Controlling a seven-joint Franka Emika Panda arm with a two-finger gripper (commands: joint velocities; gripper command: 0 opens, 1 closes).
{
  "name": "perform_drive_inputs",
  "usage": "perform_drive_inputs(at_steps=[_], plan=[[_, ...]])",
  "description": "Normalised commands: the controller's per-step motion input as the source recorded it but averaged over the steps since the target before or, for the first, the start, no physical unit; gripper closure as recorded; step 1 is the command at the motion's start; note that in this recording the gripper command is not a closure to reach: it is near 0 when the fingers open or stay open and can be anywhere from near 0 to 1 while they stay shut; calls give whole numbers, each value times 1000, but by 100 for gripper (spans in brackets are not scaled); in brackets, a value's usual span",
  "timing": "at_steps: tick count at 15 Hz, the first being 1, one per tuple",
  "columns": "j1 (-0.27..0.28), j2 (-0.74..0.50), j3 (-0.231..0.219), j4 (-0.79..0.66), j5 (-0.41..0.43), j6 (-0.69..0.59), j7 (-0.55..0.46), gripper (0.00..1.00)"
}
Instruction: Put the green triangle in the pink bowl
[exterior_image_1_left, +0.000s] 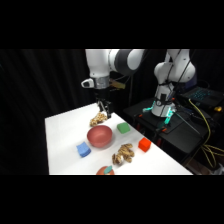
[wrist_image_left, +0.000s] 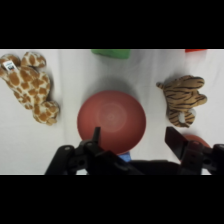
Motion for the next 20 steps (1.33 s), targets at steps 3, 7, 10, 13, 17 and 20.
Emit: perform_drive_inputs(at_steps=[3,7,10,13,17,20], plan=[[-47,-482,-37,-615,91,248,68,0],[-34,-459,-23,-566,109,234,64,0],[-31,-365,-22,-460,119,237,29,0],[-45,-179,-37,-290,121,258,-42,0],[-53,113,-50,-56,178,294,-136,0],[-50,342,-35,161,236,285,-242,0]])
